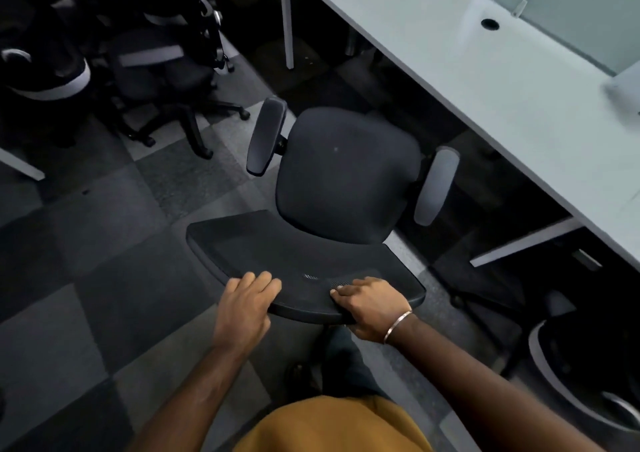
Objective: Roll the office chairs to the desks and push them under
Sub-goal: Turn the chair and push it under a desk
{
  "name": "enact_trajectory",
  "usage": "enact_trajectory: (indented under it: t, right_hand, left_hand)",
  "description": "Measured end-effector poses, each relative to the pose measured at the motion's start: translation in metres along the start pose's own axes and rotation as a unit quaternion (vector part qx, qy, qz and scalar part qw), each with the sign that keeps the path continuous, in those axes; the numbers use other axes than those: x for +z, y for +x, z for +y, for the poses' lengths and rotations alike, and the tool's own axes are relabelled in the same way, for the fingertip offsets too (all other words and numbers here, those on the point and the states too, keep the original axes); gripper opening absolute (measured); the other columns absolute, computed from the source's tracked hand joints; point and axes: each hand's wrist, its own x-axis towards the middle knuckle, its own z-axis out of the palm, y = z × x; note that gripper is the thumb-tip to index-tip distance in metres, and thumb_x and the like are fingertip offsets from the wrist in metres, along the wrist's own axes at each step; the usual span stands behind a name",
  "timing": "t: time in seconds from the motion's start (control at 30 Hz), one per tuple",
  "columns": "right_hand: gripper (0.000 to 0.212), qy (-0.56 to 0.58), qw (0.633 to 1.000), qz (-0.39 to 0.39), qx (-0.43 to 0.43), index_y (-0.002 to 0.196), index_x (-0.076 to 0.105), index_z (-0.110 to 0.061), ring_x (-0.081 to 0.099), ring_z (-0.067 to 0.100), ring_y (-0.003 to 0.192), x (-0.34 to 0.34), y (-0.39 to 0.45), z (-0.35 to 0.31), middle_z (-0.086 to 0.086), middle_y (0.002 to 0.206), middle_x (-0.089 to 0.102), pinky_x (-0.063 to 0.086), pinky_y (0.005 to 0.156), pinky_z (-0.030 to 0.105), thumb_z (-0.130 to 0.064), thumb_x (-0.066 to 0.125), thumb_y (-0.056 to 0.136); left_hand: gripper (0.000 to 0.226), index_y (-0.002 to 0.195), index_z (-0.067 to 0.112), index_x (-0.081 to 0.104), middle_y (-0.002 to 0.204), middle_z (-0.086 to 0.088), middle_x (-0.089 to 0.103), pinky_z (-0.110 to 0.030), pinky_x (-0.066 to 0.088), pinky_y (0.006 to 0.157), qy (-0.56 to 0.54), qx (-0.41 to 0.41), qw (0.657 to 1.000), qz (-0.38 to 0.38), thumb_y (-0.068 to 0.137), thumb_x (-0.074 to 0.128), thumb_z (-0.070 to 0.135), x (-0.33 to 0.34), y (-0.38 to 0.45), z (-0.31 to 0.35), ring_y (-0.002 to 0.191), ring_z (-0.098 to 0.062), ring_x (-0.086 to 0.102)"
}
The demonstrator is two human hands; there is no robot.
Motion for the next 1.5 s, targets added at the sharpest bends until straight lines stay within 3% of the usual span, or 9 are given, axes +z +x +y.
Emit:
enact_trajectory:
  t: [0.2,0.4,0.5,0.6,0.77,1.0,1.2,1.37,1.5]
  right_hand:
    - [0.057,-0.015,0.999,-0.023,-0.029,0.128,0.063,-0.022,0.066,0.025,0.108,-0.007,-0.039,-0.03,-0.006,0.117,0.071,0.054,0.087,0.041,-0.038,0.058,0.074]
    - [0.064,-0.008,0.998,0.02,-0.054,0.132,0.066,-0.028,0.069,0.023,0.105,-0.021,-0.077,-0.04,-0.009,0.116,0.072,0.056,0.083,0.04,-0.039,0.057,0.07]
    - [0.064,-0.004,0.997,0.056,-0.046,0.127,0.067,-0.034,0.069,0.02,0.102,-0.031,-0.094,-0.042,-0.01,0.111,0.071,0.056,0.08,0.038,-0.05,0.044,0.069]
    - [0.066,0.007,0.995,0.101,-0.016,0.119,0.069,-0.036,0.07,0.02,0.097,-0.036,-0.108,-0.041,-0.009,0.104,0.067,0.056,0.072,0.037,-0.056,0.034,0.066]
    - [0.053,-0.02,0.988,0.128,-0.085,0.105,0.07,-0.035,0.07,0.02,0.087,-0.011,-0.151,-0.059,-0.008,0.096,0.065,0.053,0.062,0.034,-0.055,0.039,0.068]
    - [0.036,-0.035,0.985,0.111,-0.128,0.099,0.07,-0.034,0.069,0.019,0.082,0.005,-0.192,-0.091,-0.008,0.092,0.065,0.052,0.07,0.034,-0.051,0.054,0.071]
    - [0.024,-0.04,0.976,0.127,-0.171,0.088,0.068,-0.032,0.065,0.016,0.072,0.028,-0.228,-0.115,-0.009,0.08,0.062,0.043,0.066,0.03,-0.05,0.062,0.072]
    - [0.027,-0.044,0.965,0.149,-0.212,0.086,0.068,-0.031,0.064,0.016,0.069,0.034,-0.245,-0.126,-0.009,0.077,0.063,0.041,0.064,0.029,-0.053,0.064,0.069]
    - [0.032,-0.052,0.965,0.124,-0.224,0.087,0.067,-0.033,0.064,0.014,0.072,0.033,-0.253,-0.138,-0.011,0.078,0.063,0.034,0.065,0.027,-0.053,0.06,0.064]
  left_hand:
    - [0.05,0.09,0.023,0.057,0.085,0.01,0.045,-0.036,0.038,0.068,-0.019,-0.01,1.0,0.014,0.051,0.07,-0.006,-0.006,-0.062,0.02,0.077,-0.019,0.046]
    - [0.046,0.09,0.026,0.056,0.085,0.013,0.044,-0.034,0.039,0.072,-0.04,-0.035,0.998,0.041,0.06,0.084,0.005,-0.023,-0.106,0.049,0.079,-0.016,0.046]
    - [0.045,0.091,0.027,0.056,0.087,0.015,0.045,-0.034,0.04,0.078,-0.052,-0.051,0.996,0.061,0.064,0.092,0.022,-0.031,-0.118,0.065,0.082,-0.014,0.046]
    - [0.052,0.092,0.027,0.053,0.089,0.014,0.044,-0.036,0.043,0.084,-0.046,-0.08,0.992,0.087,0.061,0.094,0.023,-0.042,-0.125,0.088,0.083,-0.015,0.045]
    - [0.051,0.093,0.025,0.052,0.09,0.013,0.04,-0.036,0.042,0.084,-0.025,-0.157,0.981,0.108,0.063,0.093,0.024,-0.032,-0.201,0.142,0.082,-0.015,0.041]
    - [0.048,0.101,0.022,0.057,0.094,0.008,0.045,-0.037,0.039,0.091,0.015,-0.255,0.96,0.113,0.065,0.088,0.014,-0.016,-0.284,0.201,0.089,-0.018,0.045]
    - [0.045,0.105,0.022,0.059,0.098,0.007,0.048,-0.039,0.041,0.089,0.001,-0.293,0.95,0.103,0.071,0.088,0.031,-0.013,-0.346,0.244,0.091,-0.02,0.049]
    - [0.048,0.114,0.026,0.066,0.102,0.012,0.053,-0.037,0.042,0.089,-0.01,-0.249,0.966,0.074,0.074,0.087,0.041,-0.014,-0.398,0.233,0.094,-0.016,0.056]
    - [0.037,0.099,0.027,0.067,0.091,0.011,0.056,-0.041,0.044,0.082,-0.002,-0.305,0.951,0.057,0.068,0.086,0.035,-0.019,-0.44,0.204,0.084,-0.019,0.058]
